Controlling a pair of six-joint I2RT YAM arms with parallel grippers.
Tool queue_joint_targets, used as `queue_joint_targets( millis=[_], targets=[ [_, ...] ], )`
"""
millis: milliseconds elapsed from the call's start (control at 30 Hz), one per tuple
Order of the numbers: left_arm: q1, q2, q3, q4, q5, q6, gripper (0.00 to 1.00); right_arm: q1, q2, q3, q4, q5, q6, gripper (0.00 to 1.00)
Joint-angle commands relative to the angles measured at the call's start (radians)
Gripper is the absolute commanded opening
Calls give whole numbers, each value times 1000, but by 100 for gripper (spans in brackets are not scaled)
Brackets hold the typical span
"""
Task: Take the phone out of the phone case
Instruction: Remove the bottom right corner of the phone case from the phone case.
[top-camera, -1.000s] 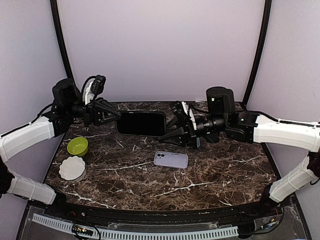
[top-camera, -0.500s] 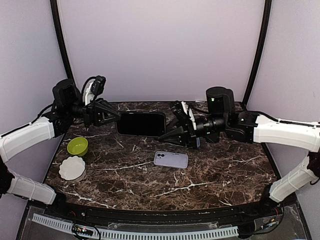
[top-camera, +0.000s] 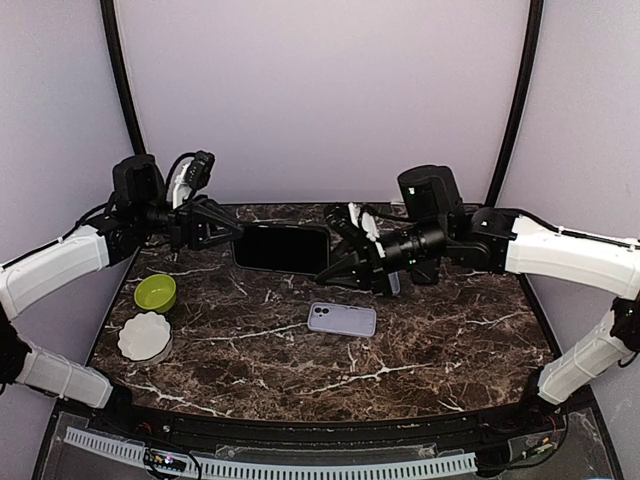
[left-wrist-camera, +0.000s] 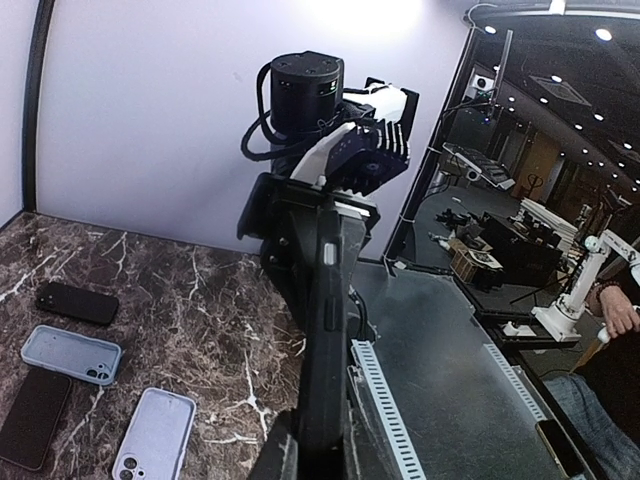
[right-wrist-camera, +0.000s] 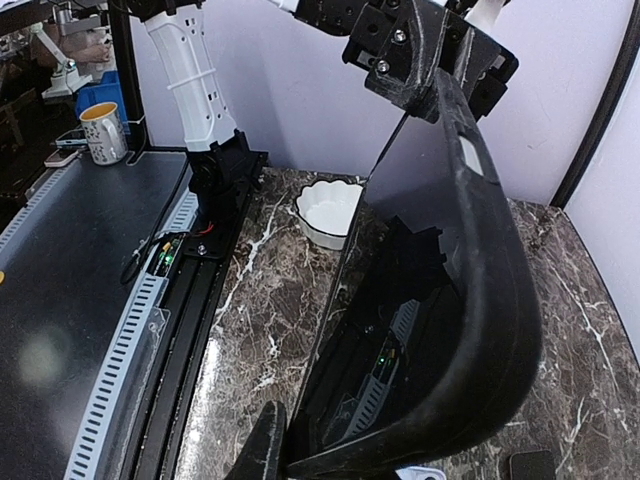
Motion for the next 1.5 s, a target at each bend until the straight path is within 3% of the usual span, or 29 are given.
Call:
queue_joint_targets(
  millis=[0,600,1467],
  targets=[
    [-8,64,60,-146,-112,45,0,67,13,59,9,-39,-79,1],
    [22,203,86,-69,-96,-178,0,108,-31,56,31,-9,-144,0],
    [43,255,128,-212,-142,-162,0,126,-63,83,116,9,-190,0]
  ],
)
